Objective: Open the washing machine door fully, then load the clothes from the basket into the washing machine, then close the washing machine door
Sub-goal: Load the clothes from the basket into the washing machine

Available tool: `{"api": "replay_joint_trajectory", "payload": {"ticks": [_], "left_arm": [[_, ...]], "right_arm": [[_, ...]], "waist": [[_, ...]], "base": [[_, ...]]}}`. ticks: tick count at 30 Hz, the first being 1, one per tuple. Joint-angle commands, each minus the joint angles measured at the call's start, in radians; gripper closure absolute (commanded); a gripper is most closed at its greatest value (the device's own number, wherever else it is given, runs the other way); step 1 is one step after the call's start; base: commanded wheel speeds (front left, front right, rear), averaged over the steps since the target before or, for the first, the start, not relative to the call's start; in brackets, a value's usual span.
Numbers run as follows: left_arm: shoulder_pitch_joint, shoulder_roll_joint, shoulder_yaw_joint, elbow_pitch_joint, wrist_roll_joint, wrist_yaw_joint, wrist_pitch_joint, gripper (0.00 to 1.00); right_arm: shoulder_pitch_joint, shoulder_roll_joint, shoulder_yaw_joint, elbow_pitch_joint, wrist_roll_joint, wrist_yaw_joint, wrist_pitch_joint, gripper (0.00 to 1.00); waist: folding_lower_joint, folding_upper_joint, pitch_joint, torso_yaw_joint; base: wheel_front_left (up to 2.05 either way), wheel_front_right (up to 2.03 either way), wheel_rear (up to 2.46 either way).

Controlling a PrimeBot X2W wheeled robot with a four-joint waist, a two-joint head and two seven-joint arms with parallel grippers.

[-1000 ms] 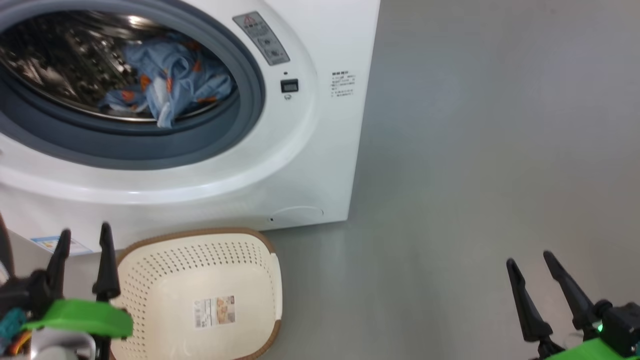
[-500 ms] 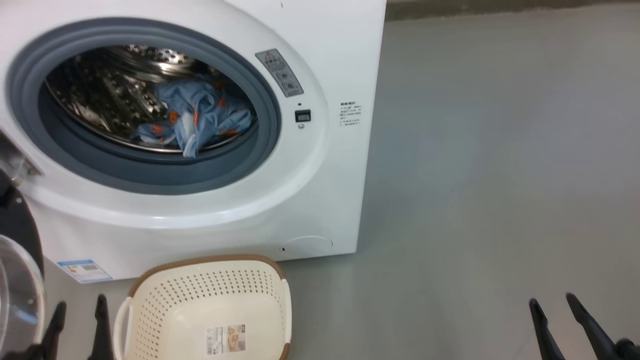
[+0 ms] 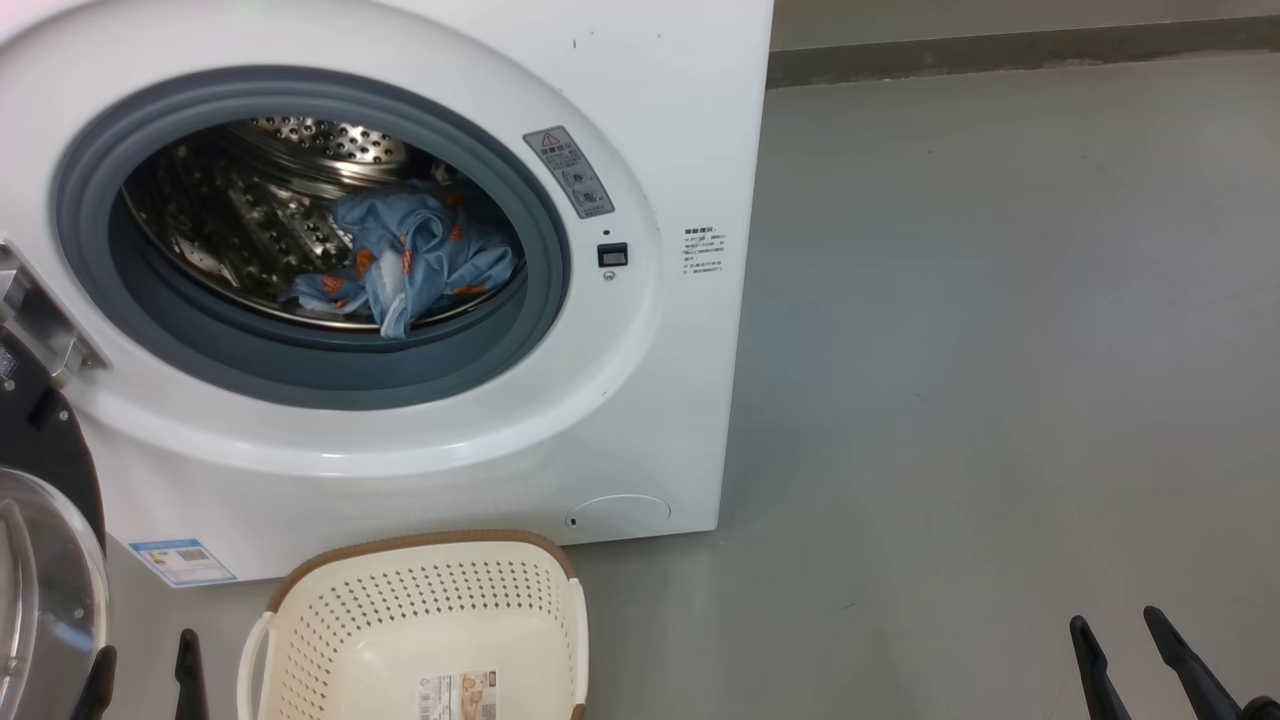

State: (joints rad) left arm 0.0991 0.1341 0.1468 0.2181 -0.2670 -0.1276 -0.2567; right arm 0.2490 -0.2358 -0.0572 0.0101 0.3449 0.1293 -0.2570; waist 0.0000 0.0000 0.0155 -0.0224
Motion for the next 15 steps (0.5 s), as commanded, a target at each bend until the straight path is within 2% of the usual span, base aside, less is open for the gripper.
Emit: {"api": "replay_joint_trajectory", "payload": {"ticks": [1, 11, 15], "left_arm": [[-0.016, 0.018, 0.039, -0.03, 0.005, -0.003, -0.005, 0.0], [-0.022, 0.022, 0.027, -0.033, -0.016, -0.003, -0.005, 0.0], [-0.028, 0.027, 0.026, -0.034, -0.016, -0.003, -0.005, 0.0]], "right_arm": [[-0.004, -0.028, 0.013, -0.026, 0.0, 0.001, -0.005, 0.0], [-0.014, -0.026, 0.017, -0.027, -0.002, 0.001, -0.005, 0.0], [-0.018, -0.023, 0.018, -0.028, -0.003, 0.001, -0.005, 0.0]], "waist": [[0.0, 0.0, 0.0, -0.001], [0.0, 0.0, 0.011, -0.003], [0.0, 0.0, 0.016, -0.003]], "base": [[0.0, 0.0, 0.0], [-0.01, 0.01, 0.0], [-0.46, 0.46, 0.0]]}}
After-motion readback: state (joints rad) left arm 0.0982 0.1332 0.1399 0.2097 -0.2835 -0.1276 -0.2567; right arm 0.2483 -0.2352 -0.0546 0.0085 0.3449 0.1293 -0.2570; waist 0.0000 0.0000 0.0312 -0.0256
